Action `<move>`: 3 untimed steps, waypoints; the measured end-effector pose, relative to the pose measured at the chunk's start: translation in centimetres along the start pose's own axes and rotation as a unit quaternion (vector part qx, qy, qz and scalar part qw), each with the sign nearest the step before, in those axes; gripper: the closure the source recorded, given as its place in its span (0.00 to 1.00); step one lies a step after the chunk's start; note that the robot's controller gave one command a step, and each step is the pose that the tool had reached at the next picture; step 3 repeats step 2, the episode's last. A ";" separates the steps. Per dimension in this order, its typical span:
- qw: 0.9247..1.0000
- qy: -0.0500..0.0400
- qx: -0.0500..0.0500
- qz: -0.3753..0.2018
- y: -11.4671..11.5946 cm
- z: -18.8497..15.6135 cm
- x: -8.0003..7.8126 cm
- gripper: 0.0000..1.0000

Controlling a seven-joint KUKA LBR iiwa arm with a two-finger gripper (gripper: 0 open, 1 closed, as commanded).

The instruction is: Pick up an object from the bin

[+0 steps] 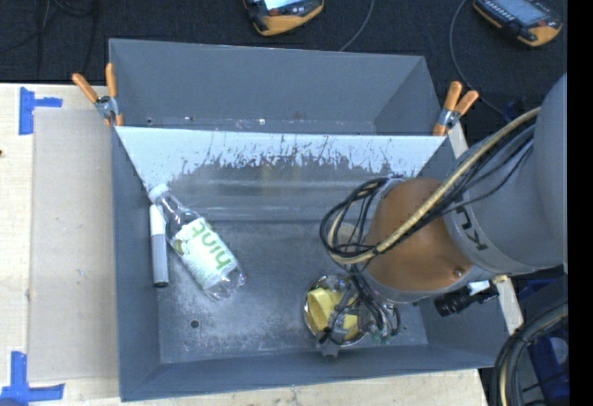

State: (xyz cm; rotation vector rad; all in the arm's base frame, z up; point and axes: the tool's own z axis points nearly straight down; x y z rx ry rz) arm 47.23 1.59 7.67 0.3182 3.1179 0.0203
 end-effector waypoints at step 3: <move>0.987 -0.004 -0.001 -0.163 2.6 -8.7 -5.0 1.00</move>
Offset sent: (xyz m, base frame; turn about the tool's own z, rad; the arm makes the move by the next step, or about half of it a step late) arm 0.0131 0.0107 0.1096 -0.0463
